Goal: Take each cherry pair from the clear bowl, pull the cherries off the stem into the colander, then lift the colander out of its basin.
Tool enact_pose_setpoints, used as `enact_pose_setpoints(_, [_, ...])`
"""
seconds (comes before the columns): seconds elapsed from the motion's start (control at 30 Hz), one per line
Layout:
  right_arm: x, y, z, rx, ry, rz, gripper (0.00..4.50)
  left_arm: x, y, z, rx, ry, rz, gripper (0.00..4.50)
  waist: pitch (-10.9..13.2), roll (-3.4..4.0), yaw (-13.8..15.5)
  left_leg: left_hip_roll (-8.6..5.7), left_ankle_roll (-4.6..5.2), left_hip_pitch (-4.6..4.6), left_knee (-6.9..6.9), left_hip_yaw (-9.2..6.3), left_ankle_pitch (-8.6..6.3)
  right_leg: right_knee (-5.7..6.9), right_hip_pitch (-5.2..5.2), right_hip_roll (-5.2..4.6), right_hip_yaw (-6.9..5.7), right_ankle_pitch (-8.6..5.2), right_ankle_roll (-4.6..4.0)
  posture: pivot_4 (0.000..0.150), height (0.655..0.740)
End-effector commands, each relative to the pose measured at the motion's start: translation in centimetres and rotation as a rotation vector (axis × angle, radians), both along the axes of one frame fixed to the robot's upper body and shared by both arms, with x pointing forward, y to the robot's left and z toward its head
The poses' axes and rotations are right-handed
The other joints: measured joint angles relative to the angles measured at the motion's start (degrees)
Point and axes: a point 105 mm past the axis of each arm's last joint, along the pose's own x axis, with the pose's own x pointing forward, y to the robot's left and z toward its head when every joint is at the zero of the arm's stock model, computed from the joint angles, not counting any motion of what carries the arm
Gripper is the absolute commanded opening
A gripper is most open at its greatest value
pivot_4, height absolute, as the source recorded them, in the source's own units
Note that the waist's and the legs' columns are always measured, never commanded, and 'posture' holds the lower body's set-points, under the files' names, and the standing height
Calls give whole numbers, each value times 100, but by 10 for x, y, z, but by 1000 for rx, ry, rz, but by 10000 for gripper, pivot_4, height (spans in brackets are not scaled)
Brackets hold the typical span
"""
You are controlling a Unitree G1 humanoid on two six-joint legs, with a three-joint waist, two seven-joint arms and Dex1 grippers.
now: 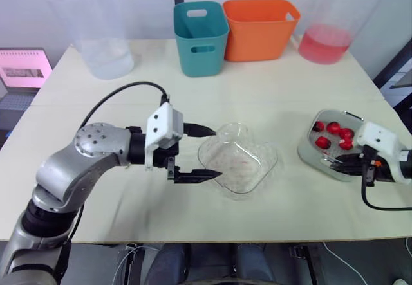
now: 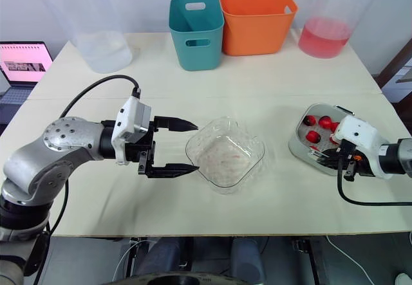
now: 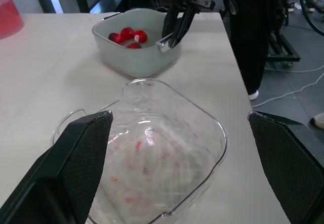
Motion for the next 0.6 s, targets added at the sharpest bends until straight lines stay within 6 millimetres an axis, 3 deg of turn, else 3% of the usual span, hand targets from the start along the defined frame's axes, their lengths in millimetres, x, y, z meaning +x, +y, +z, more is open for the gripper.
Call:
enact_pose_setpoints(0.03, [4,2,33,-29,-98,15,1956,0,0,5,-9,-42,-6,45000,0,0,3,0,0,0,0,0,0,0,0,0,0,0,0,1500,7400])
enact_pose_setpoints(0.6, [-6,11,61,-2,-116,16,1956,5,1,0,-5,-46,-10,45000,0,2,-7,0,0,0,0,0,0,1,-1,0,0,0,0,1500,7400])
